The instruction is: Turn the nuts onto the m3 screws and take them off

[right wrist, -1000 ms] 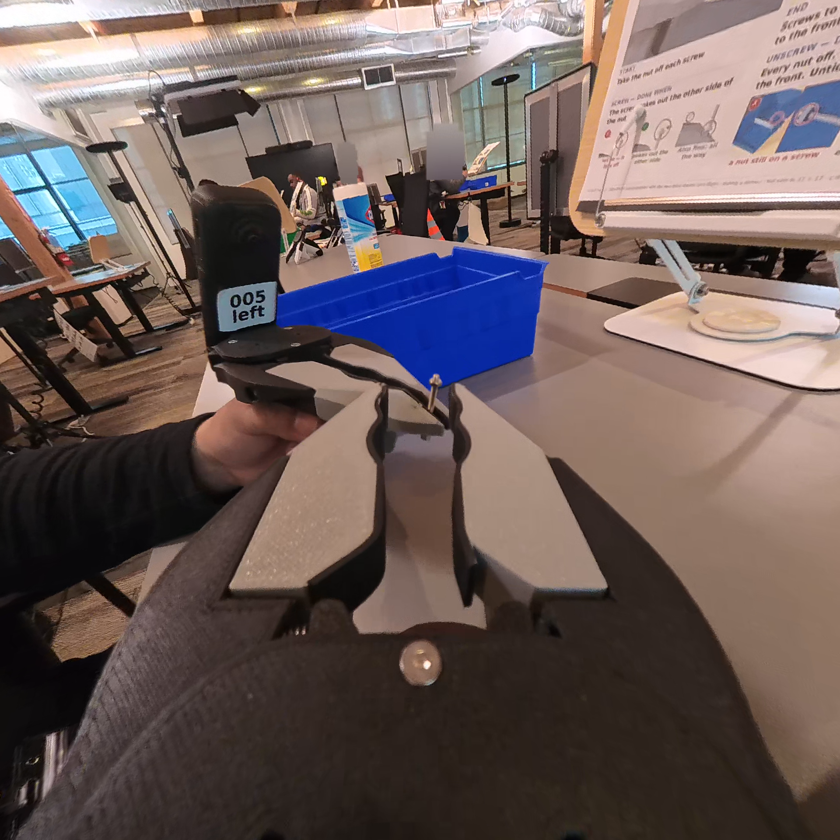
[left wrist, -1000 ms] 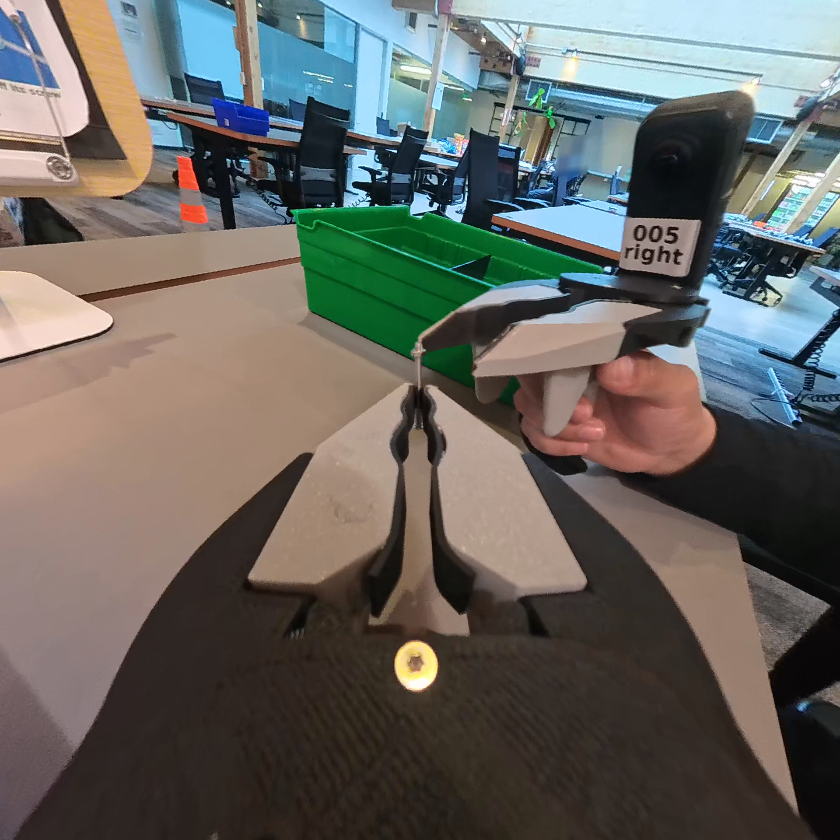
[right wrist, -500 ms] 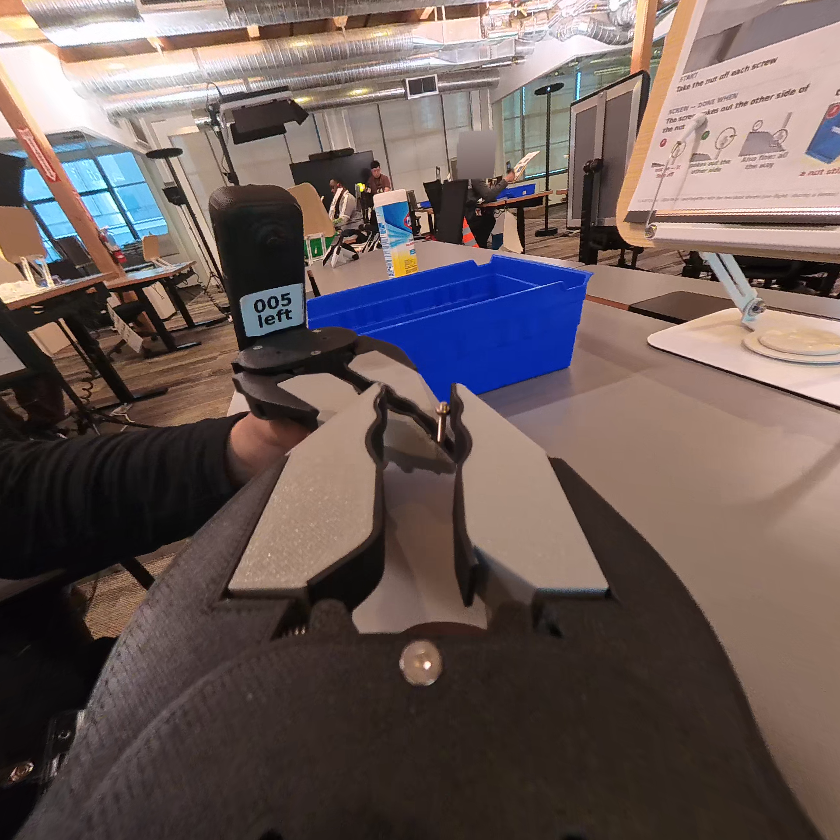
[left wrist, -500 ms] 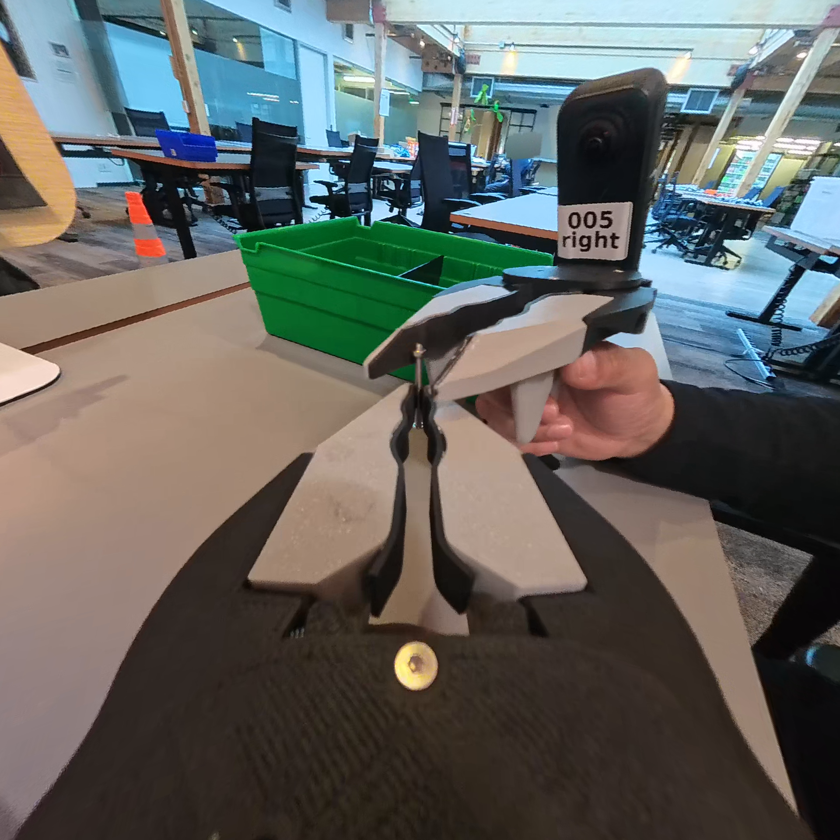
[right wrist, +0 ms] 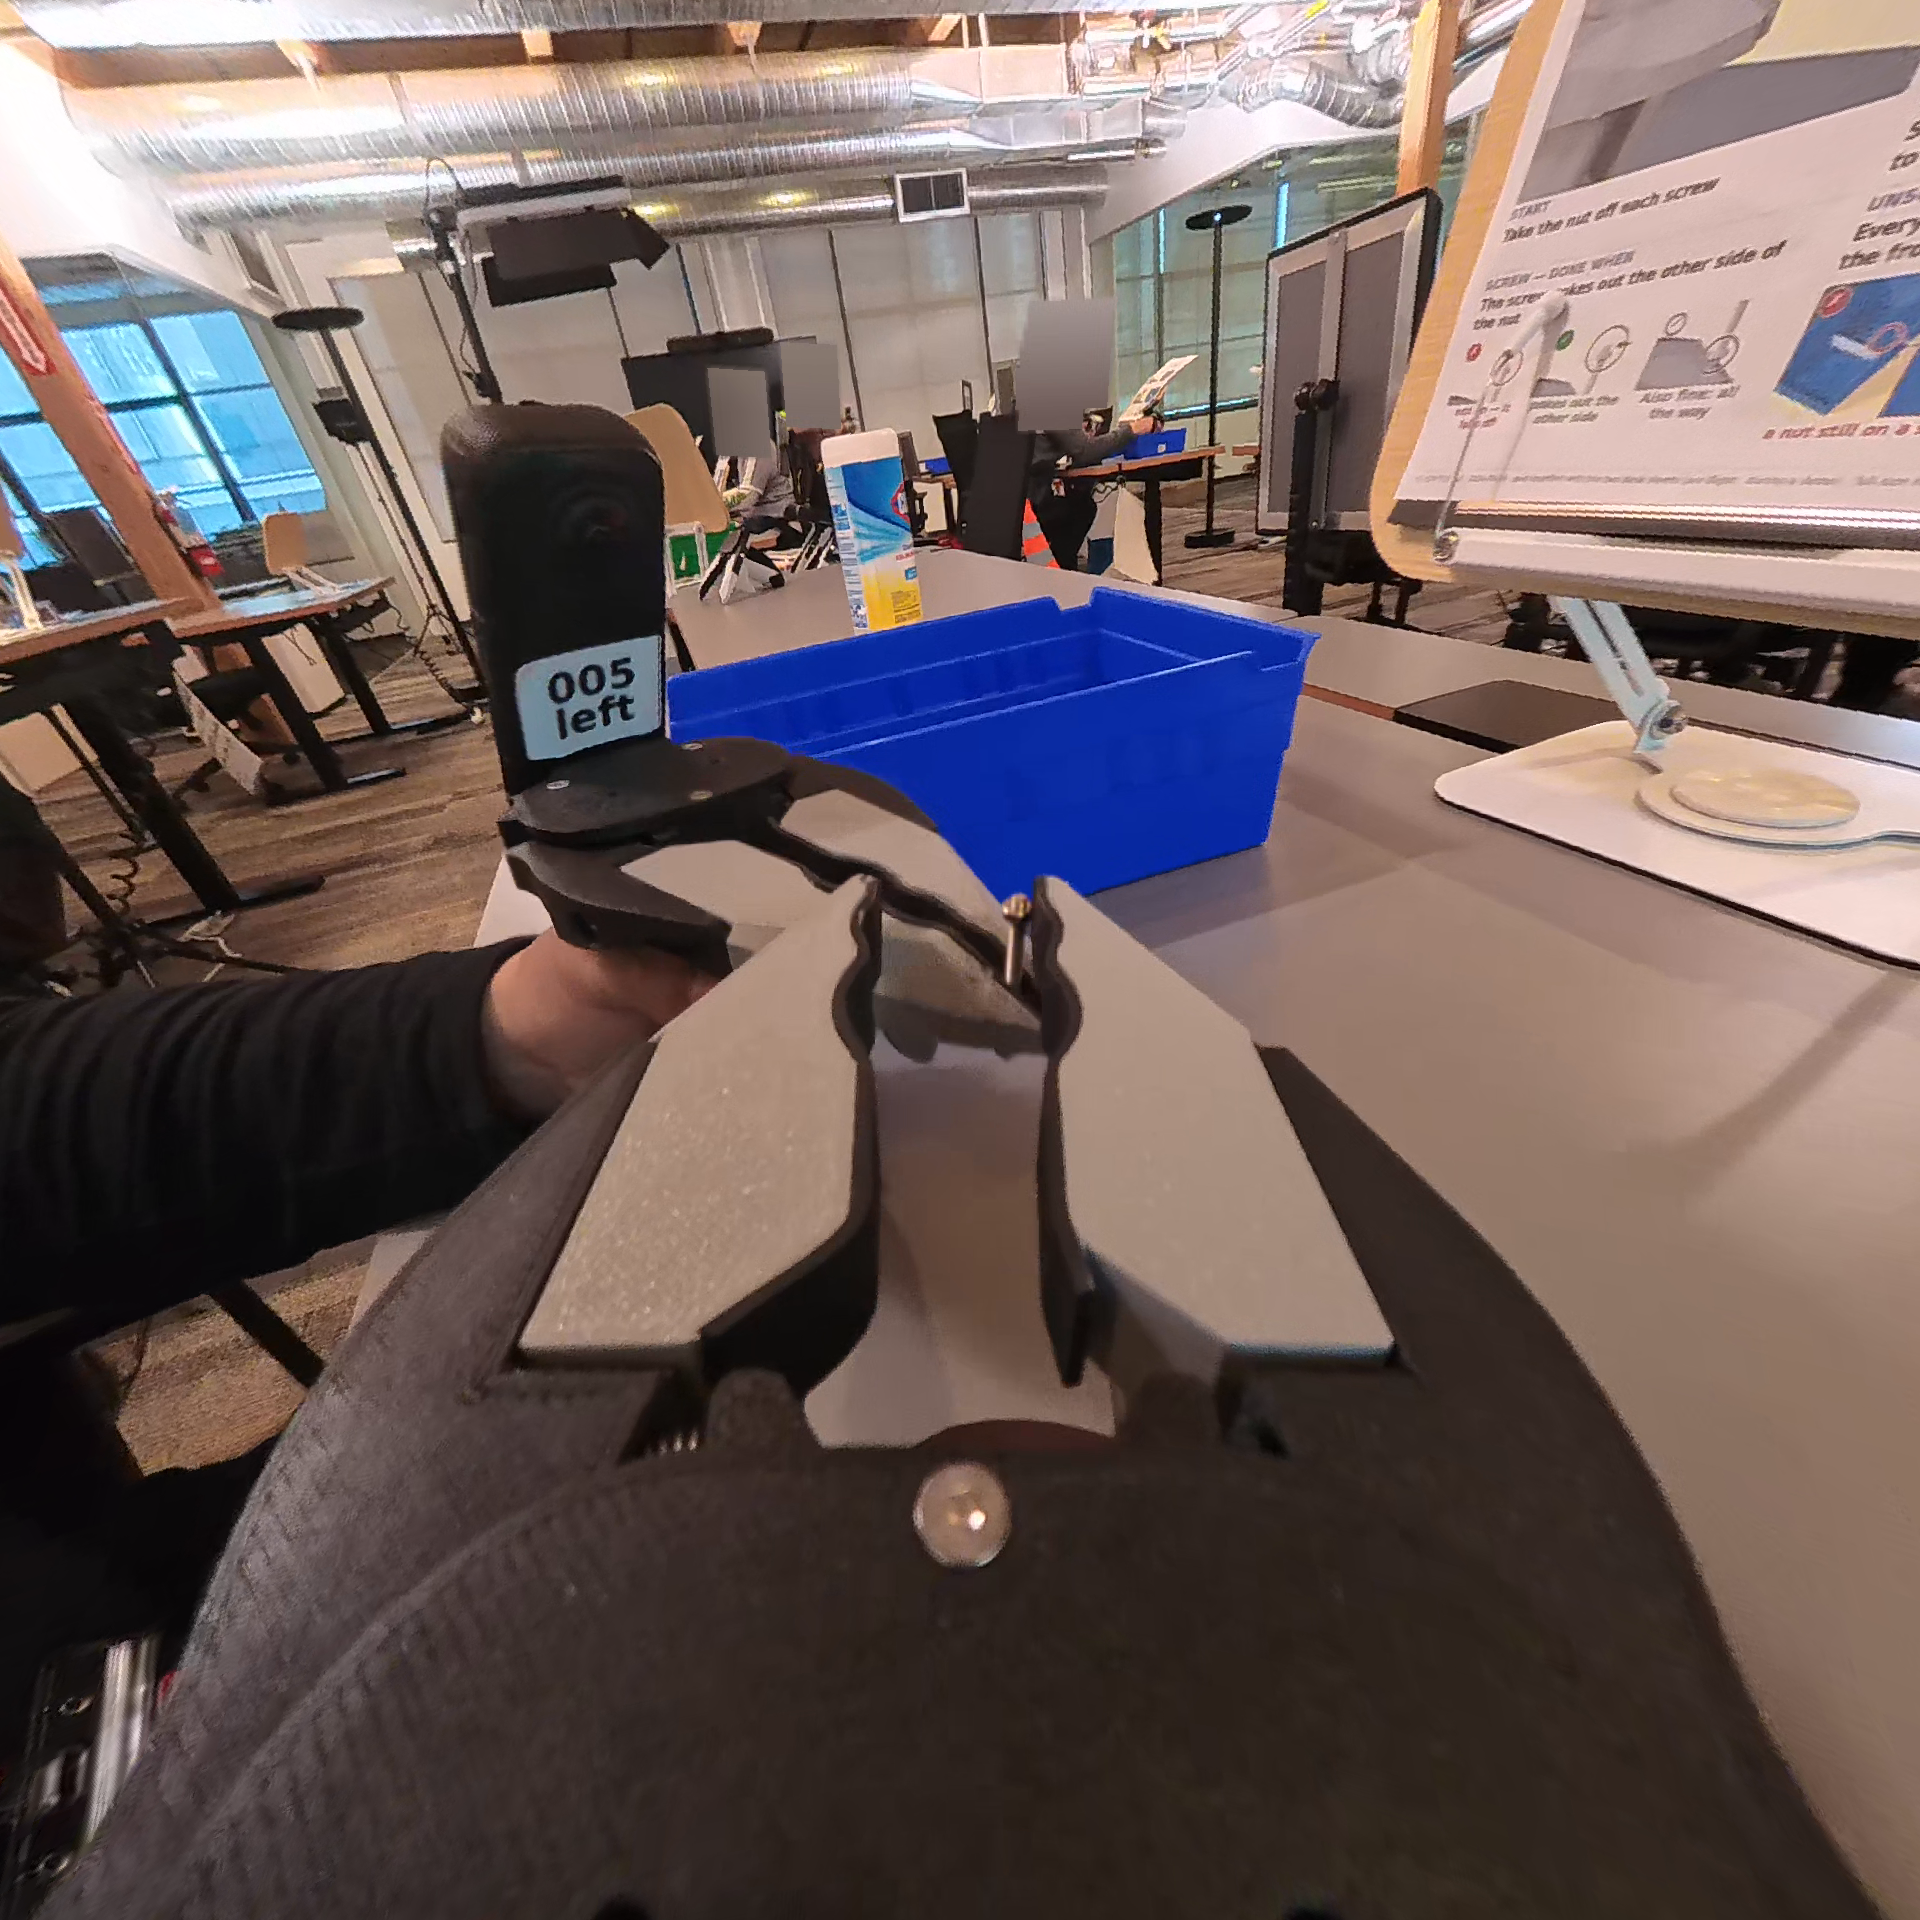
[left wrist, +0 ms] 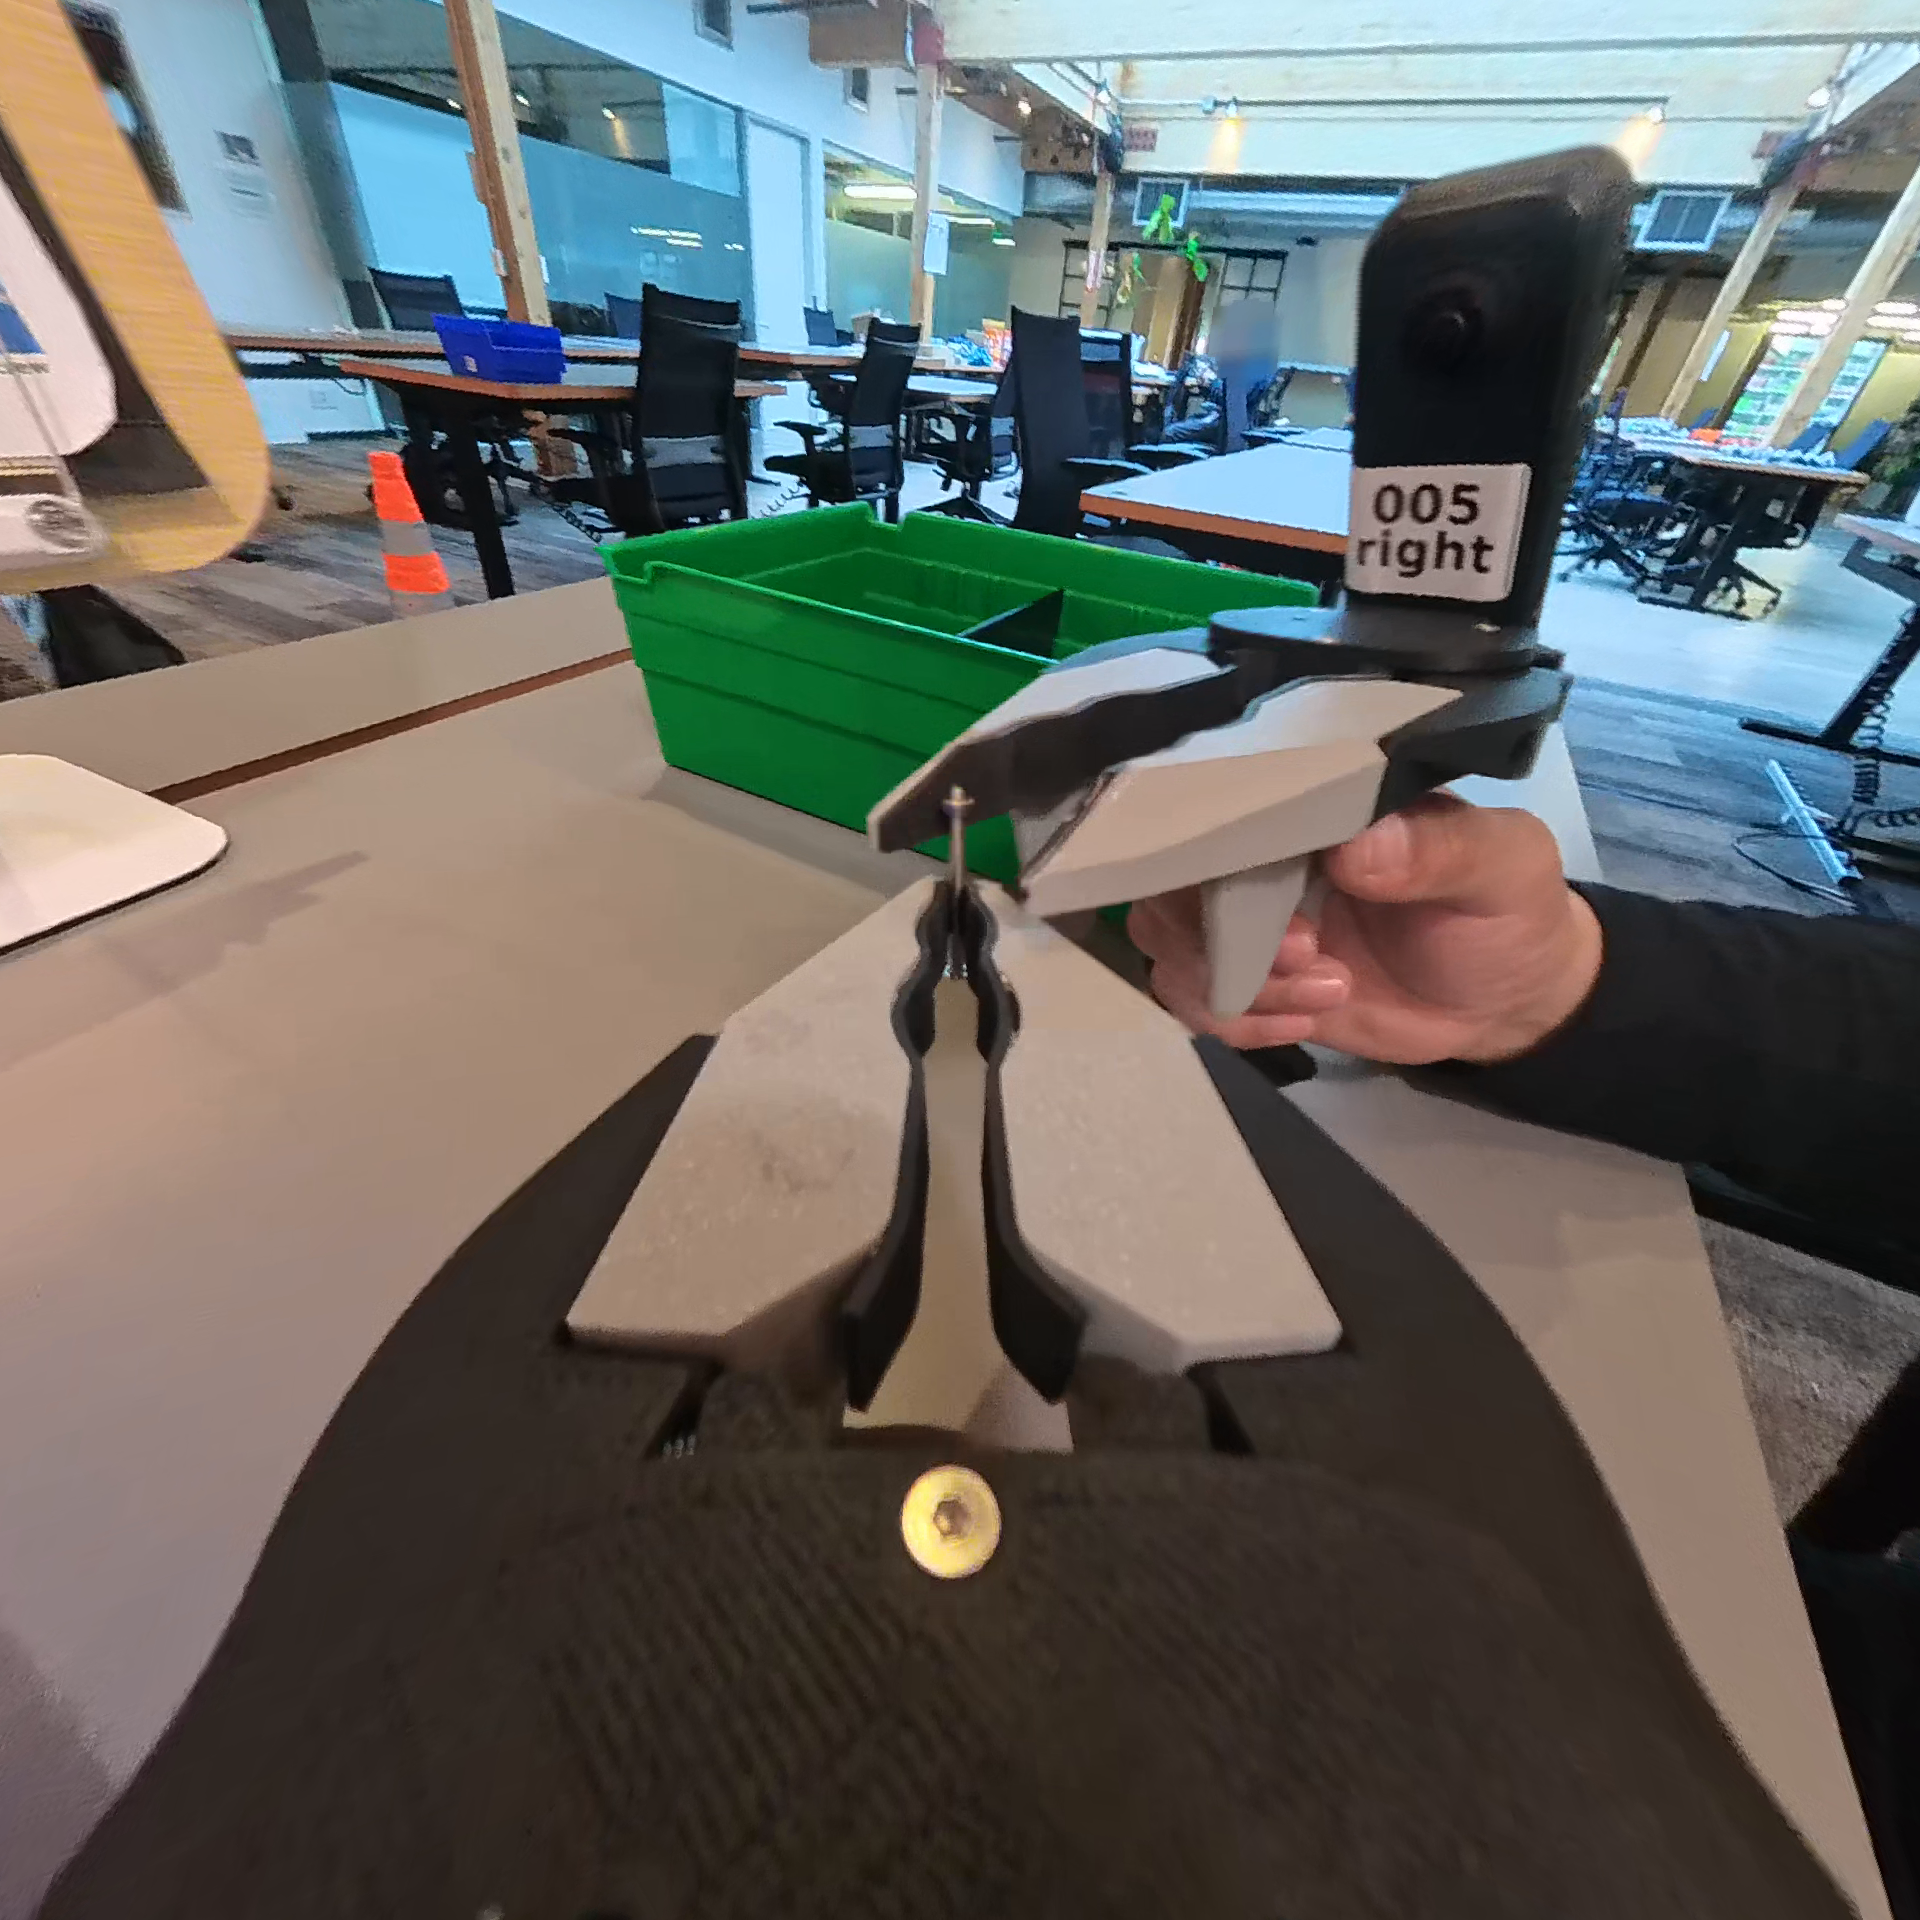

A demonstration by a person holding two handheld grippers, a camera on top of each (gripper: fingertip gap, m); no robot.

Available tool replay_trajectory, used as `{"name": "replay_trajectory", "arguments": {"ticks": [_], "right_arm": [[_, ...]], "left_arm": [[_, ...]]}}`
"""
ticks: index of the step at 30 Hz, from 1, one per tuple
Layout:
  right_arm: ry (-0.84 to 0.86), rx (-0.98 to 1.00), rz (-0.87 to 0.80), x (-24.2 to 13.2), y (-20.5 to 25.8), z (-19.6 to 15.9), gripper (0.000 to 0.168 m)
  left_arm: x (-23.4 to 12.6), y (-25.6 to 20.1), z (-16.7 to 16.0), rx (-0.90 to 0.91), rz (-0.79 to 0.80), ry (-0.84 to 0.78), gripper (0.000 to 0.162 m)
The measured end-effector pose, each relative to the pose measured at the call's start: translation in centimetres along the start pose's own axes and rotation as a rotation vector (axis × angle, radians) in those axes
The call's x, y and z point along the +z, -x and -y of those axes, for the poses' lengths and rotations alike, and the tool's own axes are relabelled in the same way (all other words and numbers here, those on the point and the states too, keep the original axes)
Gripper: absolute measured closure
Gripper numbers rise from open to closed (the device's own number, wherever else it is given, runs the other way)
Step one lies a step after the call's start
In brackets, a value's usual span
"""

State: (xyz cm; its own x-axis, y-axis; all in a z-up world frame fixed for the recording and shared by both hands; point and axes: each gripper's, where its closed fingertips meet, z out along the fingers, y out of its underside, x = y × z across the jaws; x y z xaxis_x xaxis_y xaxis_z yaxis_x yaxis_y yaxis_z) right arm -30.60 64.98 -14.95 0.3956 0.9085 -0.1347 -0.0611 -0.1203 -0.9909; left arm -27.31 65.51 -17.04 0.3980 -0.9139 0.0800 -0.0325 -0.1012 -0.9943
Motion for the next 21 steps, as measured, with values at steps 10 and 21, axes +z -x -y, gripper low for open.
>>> {"name": "replay_trajectory", "arguments": {"ticks": [10,21], "right_arm": [[-0.026,0.011,-0.032,-0.5,-0.7,0.5,0.145],[0.014,-0.015,-0.022,0.5,0.0,-0.3,0.143]], "left_arm": [[-0.3,0.7,0.5,-0.021,0.026,-0.028,0.162],[0.4,-0.9,-0.4,0.001,-0.041,0.024,0.162]]}}
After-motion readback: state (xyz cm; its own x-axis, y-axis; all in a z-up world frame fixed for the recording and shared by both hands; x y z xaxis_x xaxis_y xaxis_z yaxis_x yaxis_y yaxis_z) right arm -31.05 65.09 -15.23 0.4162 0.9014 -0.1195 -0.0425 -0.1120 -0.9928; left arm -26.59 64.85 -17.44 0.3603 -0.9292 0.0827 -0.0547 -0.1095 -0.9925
